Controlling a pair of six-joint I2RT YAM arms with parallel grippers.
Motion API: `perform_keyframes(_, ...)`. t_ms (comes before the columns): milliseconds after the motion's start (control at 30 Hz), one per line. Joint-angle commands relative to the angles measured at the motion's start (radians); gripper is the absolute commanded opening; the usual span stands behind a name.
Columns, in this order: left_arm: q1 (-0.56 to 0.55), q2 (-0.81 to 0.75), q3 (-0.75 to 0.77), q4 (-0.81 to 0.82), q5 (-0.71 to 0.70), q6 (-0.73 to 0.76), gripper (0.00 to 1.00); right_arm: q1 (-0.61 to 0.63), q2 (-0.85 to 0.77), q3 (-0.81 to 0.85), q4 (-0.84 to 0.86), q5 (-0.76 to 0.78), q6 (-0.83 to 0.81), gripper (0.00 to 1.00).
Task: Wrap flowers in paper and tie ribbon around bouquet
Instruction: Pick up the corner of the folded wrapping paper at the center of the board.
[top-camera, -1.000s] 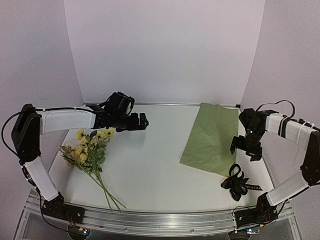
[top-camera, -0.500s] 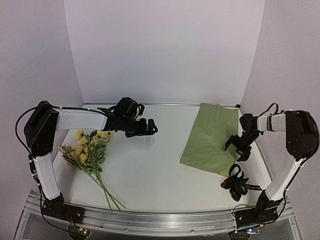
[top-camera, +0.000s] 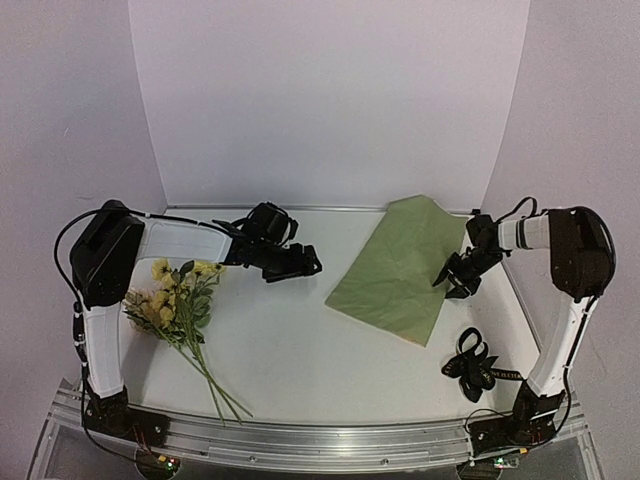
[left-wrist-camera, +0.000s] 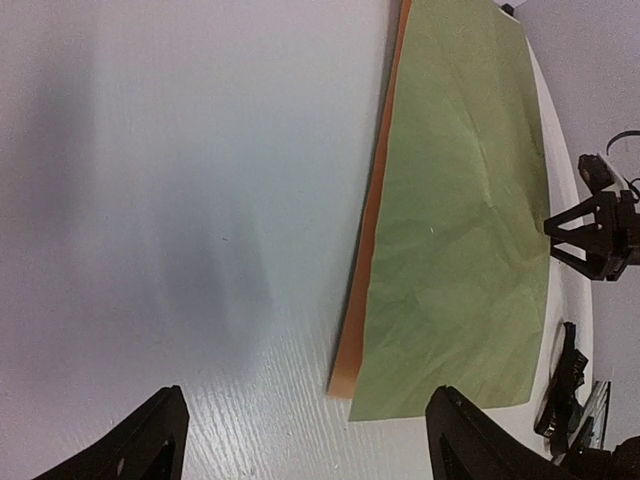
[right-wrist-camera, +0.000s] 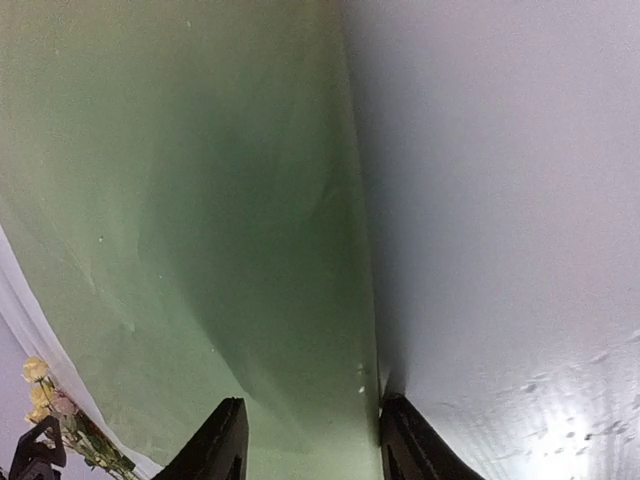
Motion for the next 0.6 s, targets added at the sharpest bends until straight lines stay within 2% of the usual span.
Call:
perform_keyframes(0, 0.0, 0.061, 0.102, -0.014, 0.043, -0.021, 0.79, 0.087, 0.082, 0.054, -0.155, 0.019, -0.076, 0.46)
perform_keyframes(167, 0.0, 0.113, 0.149, -0.043, 0.073, -0.07, 0.7, 0.107, 0.1, 0.071, -0.165, 0.028, -0.058, 0.45)
perform_keyframes(333, 0.0, 0.149, 0.159, -0.094, 0.035, -0.114, 0.64, 0.108, 0.098, 0.067, -0.165, 0.031, -0.053, 0.44)
perform_keyframes(467, 0.004, 0.136, 0.144, -0.136, -0.036, -0.119, 0.68, 0.11, 0.096, 0.066, -0.165, 0.029, -0.052, 0.44)
perform_keyframes(567, 0.013, 0.138, 0.131, -0.123, 0.006, -0.123, 0.68, 0.11, 0.099, 0.068, -0.165, 0.027, -0.05, 0.44)
